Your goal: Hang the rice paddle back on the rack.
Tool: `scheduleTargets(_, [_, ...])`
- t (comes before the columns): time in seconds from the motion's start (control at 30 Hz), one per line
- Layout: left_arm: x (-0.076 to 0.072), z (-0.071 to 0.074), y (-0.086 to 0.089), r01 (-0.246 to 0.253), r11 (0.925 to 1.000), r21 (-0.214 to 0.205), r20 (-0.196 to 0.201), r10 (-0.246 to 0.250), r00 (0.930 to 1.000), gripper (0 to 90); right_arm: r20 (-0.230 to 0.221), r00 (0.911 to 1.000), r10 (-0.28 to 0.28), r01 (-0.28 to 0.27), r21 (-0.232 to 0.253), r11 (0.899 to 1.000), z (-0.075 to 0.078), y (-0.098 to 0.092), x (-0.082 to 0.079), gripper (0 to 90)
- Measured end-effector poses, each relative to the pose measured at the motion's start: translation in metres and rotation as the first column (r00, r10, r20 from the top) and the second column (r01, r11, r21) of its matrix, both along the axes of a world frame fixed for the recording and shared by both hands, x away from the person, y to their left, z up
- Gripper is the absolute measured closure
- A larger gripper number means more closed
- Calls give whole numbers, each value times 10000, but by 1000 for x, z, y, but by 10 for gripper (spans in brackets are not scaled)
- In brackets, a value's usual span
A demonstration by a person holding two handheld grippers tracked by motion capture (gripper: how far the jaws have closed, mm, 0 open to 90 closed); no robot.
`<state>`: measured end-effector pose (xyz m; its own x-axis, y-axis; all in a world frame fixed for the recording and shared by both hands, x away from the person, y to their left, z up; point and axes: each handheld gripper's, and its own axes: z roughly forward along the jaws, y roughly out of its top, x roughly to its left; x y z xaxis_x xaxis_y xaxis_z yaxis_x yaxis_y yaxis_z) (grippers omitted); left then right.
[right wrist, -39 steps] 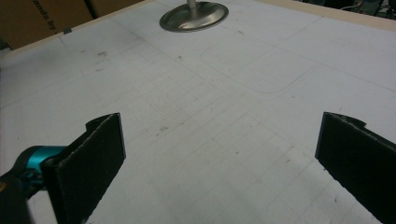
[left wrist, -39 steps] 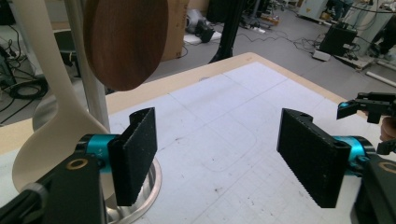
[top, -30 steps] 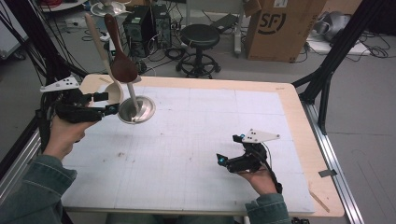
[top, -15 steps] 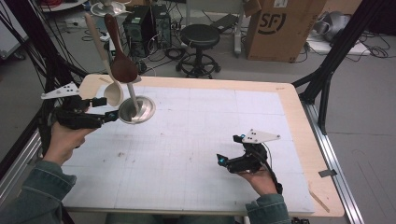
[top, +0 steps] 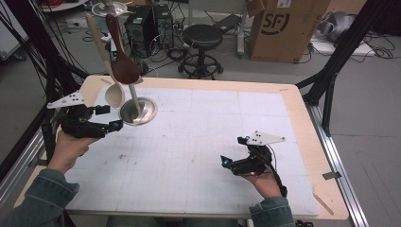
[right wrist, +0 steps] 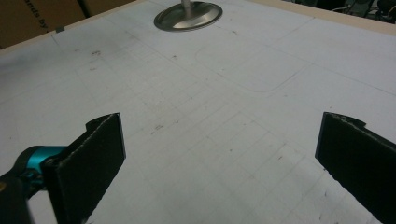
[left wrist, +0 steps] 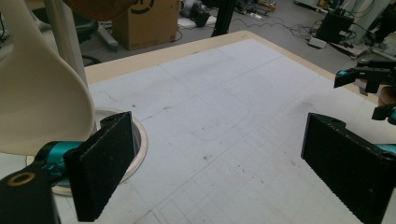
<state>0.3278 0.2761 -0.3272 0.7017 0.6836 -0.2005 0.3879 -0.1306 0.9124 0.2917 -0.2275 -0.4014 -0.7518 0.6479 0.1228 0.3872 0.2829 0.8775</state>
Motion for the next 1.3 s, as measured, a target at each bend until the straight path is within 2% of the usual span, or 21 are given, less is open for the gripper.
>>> scheduleTargets(0.27, [-5,-10,0,43,10000,89,-88,-42,10000,82,-62,10000,-1,1,-5,10000,0,-1,0,4])
scheduleTargets(0.37, [-7,-13,0,63,9996,270,-118,-60,9999,70,-57,10000,-5,5,7,10000,0,-1,0,4])
scheduleTargets(0.9, [-15,-31,-1,170,9998,126,-259,-167,9995,56,-105,9999,-93,93,-9,10000,-1,-4,-1,4])
scheduleTargets(0.97, [-16,-33,-2,97,9998,195,-328,-90,9994,16,-117,9999,-98,98,5,10000,-1,-4,-1,4])
scheduleTargets(1.3, [-22,-44,-3,89,9994,328,-297,-80,9995,16,-117,9998,-176,176,-31,9998,-2,-7,-2,4])
